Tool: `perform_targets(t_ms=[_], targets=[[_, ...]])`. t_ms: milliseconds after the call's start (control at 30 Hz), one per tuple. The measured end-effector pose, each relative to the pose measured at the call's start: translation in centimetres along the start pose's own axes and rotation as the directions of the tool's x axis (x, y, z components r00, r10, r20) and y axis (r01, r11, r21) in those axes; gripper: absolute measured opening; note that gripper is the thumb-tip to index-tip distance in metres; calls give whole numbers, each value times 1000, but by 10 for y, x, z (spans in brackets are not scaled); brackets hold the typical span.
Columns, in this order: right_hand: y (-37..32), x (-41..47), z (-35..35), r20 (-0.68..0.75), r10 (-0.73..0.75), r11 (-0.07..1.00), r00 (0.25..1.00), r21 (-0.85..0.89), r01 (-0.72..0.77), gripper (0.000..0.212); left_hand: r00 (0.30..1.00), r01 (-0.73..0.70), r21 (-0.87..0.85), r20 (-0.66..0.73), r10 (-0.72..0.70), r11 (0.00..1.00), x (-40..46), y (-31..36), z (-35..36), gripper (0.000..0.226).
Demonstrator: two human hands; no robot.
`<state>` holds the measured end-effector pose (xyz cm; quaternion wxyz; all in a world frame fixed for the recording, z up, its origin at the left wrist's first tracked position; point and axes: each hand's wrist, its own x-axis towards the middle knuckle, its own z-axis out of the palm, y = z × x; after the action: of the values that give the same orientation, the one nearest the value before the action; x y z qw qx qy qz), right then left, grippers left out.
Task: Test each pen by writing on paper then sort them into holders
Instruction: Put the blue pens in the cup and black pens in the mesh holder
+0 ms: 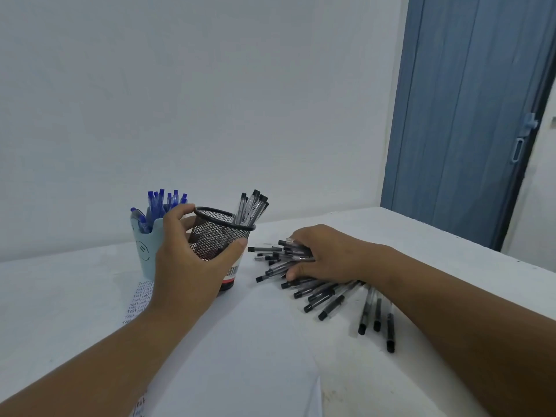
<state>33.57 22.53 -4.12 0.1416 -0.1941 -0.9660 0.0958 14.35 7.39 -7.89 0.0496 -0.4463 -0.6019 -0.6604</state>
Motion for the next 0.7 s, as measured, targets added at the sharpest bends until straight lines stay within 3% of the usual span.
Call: perform_targets(t_ms=[167,300,400,533,633,700], targets=[[-7,-1,-2,13,32,999,999,2,-32,41,1000,15,-1,-8,-15,1000,1,-1,-1,78],[-8,-1,-2,-57,105,994,993,29,-104,41,1000,15,-3,-18,-15,1000,1,0,-2,78],[-6,-2,-5,-112,153,983,982,119,-140,40,1000,17,-20,-26,-18,1000,1,1,-3,76],[-7,-8,-18,-186,221,926,957,348,-146,19,999,19,-26,-27,-19,999,1,1,-2,76],[-8,-10,-27,-341,292,873,893,477,-103,10,999,20,-33,-33,-21,999,1,2,-2,75],[-11,-10,-32,-486,332,808,808,589,22,7,999,21,-45,-32,-23,999,1,4,-2,74]])
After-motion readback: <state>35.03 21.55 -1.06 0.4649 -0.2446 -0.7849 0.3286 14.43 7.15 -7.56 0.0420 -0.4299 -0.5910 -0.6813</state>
